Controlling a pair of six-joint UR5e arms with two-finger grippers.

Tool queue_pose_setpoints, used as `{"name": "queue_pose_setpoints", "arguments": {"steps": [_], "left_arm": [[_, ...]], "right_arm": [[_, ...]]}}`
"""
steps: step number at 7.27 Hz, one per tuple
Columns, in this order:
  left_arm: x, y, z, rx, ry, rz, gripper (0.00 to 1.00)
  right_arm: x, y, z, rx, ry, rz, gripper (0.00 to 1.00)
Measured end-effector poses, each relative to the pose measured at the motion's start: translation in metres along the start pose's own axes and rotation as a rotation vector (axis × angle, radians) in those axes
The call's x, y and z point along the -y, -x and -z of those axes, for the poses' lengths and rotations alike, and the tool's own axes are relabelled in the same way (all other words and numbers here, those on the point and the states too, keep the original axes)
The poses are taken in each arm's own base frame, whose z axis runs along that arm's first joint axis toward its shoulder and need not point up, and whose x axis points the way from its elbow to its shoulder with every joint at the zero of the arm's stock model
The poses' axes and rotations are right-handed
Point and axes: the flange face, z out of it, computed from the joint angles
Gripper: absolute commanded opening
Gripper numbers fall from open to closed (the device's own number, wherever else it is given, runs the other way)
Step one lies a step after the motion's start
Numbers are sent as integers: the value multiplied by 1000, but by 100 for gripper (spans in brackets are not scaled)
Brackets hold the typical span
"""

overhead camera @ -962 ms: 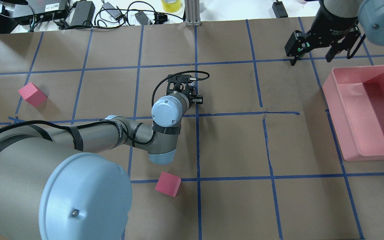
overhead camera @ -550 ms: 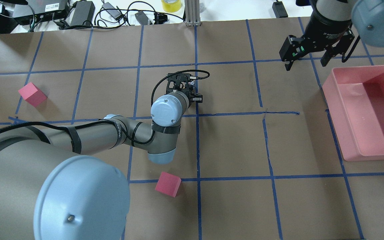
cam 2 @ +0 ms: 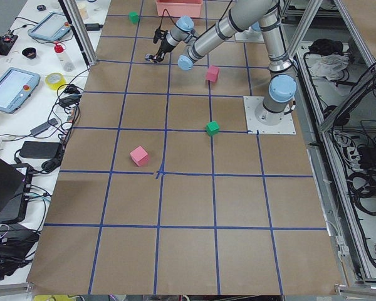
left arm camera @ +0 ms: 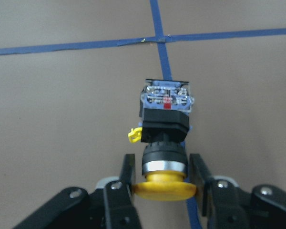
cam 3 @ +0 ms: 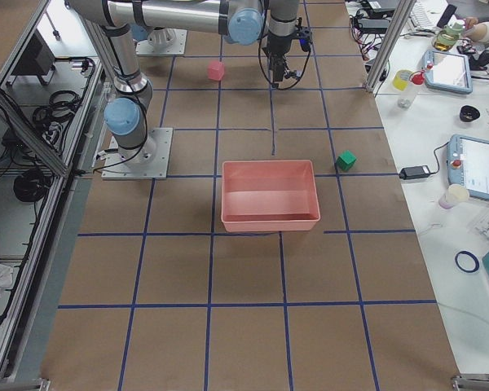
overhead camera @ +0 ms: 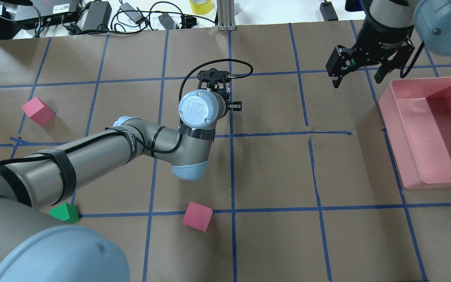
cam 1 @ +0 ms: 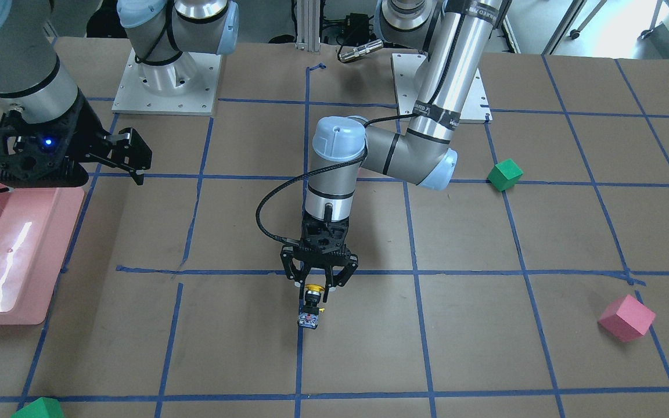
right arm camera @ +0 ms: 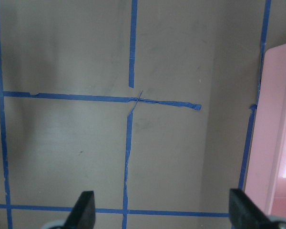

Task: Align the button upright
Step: 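Lower the left gripper and grasp the button by its body, then rotate the button cap-down and set it upright on the table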

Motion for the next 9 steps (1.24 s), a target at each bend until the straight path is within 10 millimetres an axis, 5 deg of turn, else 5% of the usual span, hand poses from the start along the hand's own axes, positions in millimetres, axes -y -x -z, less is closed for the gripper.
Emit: {"name": "queue_pose_setpoints", "arguments": {"steps": [3, 5, 9], "left_arm": [[41, -14, 51, 78, 337, 73, 27], [52, -21, 66, 92, 548, 143, 27], [66, -1, 37, -6, 846, 368, 27]], "right_arm": [[-2, 1, -3, 5, 24, 0, 100], [-2, 0, -4, 4, 30, 0, 100], [-3, -2, -3, -8, 33, 12, 100]]}}
